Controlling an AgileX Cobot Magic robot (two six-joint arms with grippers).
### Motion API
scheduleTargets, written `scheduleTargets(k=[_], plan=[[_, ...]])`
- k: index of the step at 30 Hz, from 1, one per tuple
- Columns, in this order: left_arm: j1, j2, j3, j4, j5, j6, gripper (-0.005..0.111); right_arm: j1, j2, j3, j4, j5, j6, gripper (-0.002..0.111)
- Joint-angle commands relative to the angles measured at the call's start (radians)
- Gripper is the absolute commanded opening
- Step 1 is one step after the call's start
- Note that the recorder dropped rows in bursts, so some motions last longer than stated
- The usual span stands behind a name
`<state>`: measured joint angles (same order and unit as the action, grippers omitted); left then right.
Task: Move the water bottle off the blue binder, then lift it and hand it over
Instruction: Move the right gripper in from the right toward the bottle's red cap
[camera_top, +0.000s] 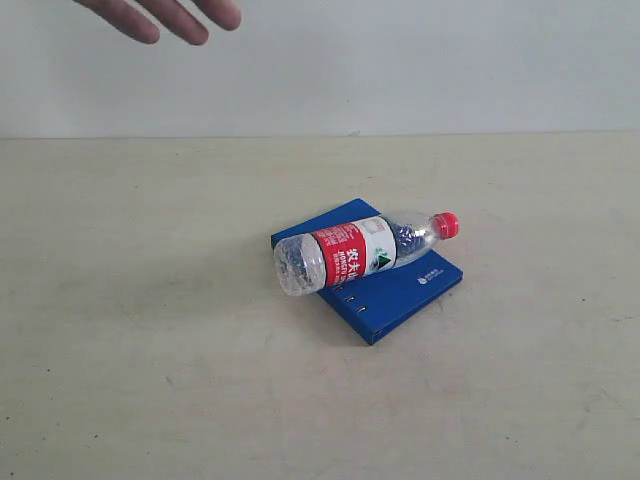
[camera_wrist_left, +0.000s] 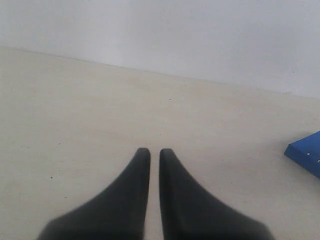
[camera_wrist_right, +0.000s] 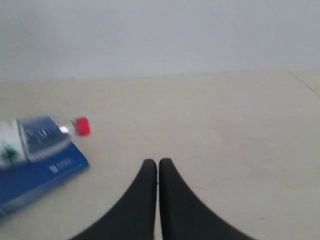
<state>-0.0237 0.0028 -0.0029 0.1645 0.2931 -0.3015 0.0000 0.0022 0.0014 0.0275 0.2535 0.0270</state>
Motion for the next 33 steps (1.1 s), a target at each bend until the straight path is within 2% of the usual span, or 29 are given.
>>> scheduleTargets(k=[1, 3, 7, 10, 13, 15, 17, 18, 19, 22, 25, 28, 33], plan=[[-0.009, -0.003, 0.003, -0.008, -0.005, 0.003, 0.007, 0.001, -0.002, -0.001, 0.459, -0.225, 0.282, 0.0], [-0.009, -0.003, 0.003, -0.008, -0.005, 0.003, 0.007, 0.001, -0.002, -0.001, 0.633, -0.254, 0.362, 0.0], [-0.009, -0.003, 0.003, -0.008, -0.005, 0.003, 0.007, 0.001, -0.002, -0.001, 0.646, -0.231, 0.367, 0.0], [-0.009, -0.003, 0.003, -0.008, -0.005, 0.003, 0.007, 0.001, -0.002, -0.001, 0.666, -0.254, 0.456, 0.0], [-0.009, -0.003, 0.003, -0.008, -0.005, 0.003, 0.007, 0.001, 0.009, -0.112, 0.599, -0.193, 0.292, 0.002], [-0.009, -0.003, 0.003, -0.008, -0.005, 0.003, 0.007, 0.001, 0.171, -0.273, 0.581, -0.007, 0.031, 0.009], [-0.009, -0.003, 0.003, -0.008, -0.005, 0.003, 0.007, 0.001, 0.433, -0.4, 0.594, 0.234, -0.289, 0.014], [-0.009, -0.003, 0.003, -0.008, -0.005, 0.003, 0.007, 0.001, 0.6, -0.445, 0.607, 0.309, -0.372, 0.016], [-0.009, -0.003, 0.003, -0.008, -0.005, 0.003, 0.007, 0.001, 0.742, -0.477, 0.631, 0.326, -0.406, 0.017], [-0.009, -0.003, 0.003, -0.008, -0.005, 0.003, 0.007, 0.001, 0.994, -0.527, 0.74, 0.222, -0.406, 0.022], [-0.009, -0.003, 0.003, -0.008, -0.005, 0.003, 0.007, 0.001, 1.215, -0.596, 0.854, 0.159, -0.408, 0.04], [-0.009, -0.003, 0.003, -0.008, -0.005, 0.003, 0.007, 0.001, 1.419, -0.694, 0.951, 0.184, -0.425, 0.056], [-0.009, -0.003, 0.003, -0.008, -0.005, 0.003, 0.007, 0.001, 1.638, -0.871, 1.188, 0.285, -0.577, 0.048]])
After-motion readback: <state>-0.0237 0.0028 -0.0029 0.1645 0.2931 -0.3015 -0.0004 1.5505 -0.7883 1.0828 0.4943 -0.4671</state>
